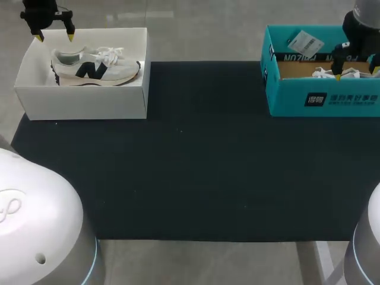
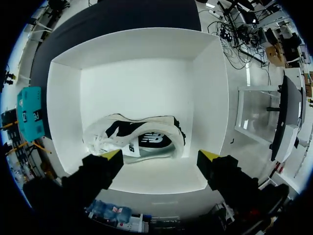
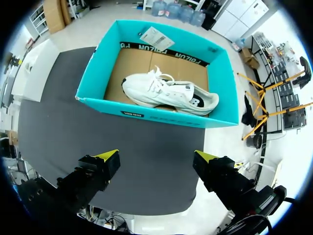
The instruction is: Take the shoe out of the shoebox, open the shoe tongue, remove and reinsert the insole, then place the shoe into the shoebox
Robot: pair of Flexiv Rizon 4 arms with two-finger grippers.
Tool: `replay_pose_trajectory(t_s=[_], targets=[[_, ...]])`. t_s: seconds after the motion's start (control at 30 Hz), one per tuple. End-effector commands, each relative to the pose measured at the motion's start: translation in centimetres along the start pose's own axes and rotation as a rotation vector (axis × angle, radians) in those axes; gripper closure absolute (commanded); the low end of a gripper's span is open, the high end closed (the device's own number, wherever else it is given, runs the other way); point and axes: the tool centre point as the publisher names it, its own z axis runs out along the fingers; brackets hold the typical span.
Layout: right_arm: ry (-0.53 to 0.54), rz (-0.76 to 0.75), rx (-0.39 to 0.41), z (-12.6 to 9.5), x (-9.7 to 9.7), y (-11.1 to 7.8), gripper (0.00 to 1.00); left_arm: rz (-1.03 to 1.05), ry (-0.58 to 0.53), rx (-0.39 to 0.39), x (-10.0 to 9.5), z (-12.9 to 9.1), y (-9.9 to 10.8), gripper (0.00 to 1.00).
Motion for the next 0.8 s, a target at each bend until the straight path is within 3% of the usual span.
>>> replay_pose_trajectory(t_s=[0.03,0.37,0.73,0.77,0.8], targets=[[-0.002,0.0,-0.001,0.0,0.0,-0.1,0.0,0.002,0.003,0.069,0.4,1.9,2.8,0.0],[-0.002,0.0,-0.001,0.0,0.0,-0.1,0.0,0.029,0.076,0.09,1.4,5.1,4.1,0.0],[-0.002,0.0,-0.001,0.0,0.0,-0.1,0.0,0.044,0.065,0.134,2.1,8.2,4.9,0.0],[-0.002,0.0,-0.001,0.0,0.0,-0.1,0.0,0.047,0.066,0.135,2.2,8.4,4.9,0.11],[-0.002,0.0,-0.001,0.0,0.0,-0.1,0.0,0.047,0.066,0.136,2.2,8.5,4.8,0.15]])
